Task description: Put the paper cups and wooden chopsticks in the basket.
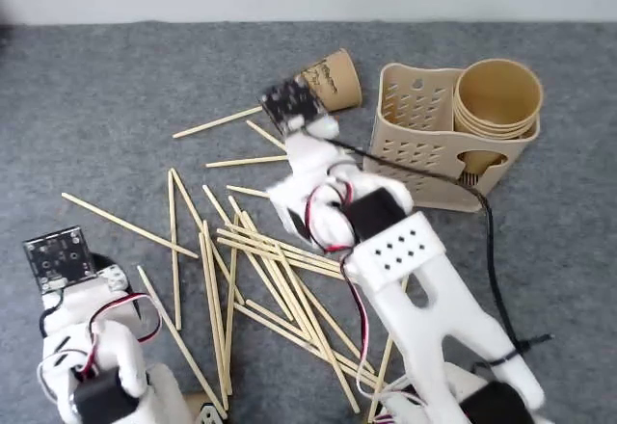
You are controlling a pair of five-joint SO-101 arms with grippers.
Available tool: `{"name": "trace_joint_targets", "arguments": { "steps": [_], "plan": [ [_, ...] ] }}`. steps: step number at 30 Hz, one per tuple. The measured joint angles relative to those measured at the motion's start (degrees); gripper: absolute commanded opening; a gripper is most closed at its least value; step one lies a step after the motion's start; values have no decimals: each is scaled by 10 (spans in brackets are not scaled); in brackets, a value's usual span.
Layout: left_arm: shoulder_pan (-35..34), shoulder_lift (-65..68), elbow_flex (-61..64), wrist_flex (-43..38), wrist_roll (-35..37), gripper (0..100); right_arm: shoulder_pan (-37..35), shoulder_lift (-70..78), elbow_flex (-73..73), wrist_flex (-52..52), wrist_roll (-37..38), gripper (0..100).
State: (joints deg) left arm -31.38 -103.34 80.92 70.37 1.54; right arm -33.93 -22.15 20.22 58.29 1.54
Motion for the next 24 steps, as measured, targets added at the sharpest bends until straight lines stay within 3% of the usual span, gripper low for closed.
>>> {"name": "trace_joint_targets", "arguments": {
  "steps": [8,24],
  "plan": [
    [-11,0,74,-2,1,16,10,200,-207,-10,0,245],
    [-11,0,143,-53,1,15,126,641,-680,-10,0,245]
  ]
}}
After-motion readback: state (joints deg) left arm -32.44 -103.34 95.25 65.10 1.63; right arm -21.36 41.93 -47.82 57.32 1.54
